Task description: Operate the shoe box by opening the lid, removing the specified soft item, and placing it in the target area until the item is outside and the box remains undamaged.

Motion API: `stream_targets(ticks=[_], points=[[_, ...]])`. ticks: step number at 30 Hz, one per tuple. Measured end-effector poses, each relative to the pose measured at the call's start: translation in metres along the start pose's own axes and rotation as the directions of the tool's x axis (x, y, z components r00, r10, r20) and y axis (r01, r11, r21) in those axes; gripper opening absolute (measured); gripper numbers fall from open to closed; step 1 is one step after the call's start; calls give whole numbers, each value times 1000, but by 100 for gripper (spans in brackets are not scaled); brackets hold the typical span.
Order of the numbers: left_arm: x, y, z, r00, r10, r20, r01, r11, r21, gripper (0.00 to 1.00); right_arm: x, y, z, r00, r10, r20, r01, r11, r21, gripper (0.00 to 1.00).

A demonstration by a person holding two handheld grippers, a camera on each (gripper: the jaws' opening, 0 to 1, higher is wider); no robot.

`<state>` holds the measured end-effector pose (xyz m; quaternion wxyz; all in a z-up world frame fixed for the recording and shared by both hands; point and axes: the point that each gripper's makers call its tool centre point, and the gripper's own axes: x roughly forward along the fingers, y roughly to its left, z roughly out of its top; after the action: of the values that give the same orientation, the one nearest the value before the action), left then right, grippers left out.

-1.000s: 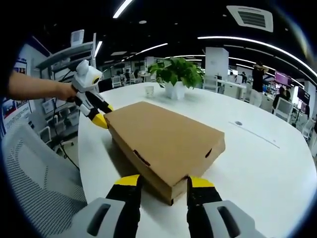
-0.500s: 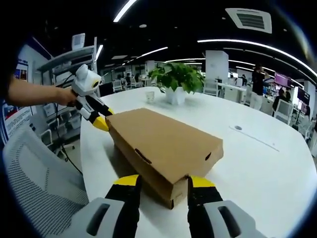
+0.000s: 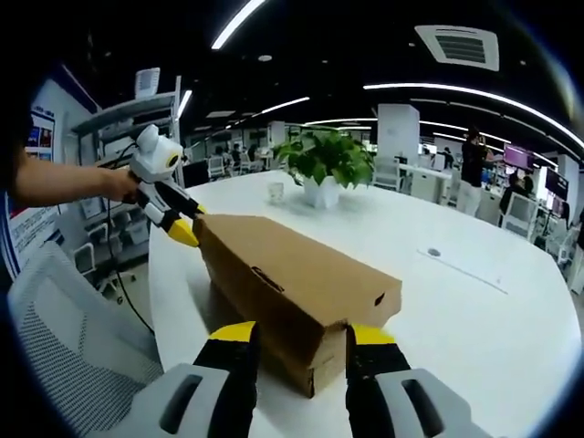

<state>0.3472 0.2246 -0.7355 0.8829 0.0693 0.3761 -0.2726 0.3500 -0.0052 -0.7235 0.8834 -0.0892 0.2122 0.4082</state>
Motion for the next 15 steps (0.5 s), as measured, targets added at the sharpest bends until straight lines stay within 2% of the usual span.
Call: stream_targets(ticks=[15], points=[[-8, 1, 18, 999, 19, 50, -20, 1000, 24, 54, -4, -6, 20, 999, -8, 34, 9, 1000, -23, 35]])
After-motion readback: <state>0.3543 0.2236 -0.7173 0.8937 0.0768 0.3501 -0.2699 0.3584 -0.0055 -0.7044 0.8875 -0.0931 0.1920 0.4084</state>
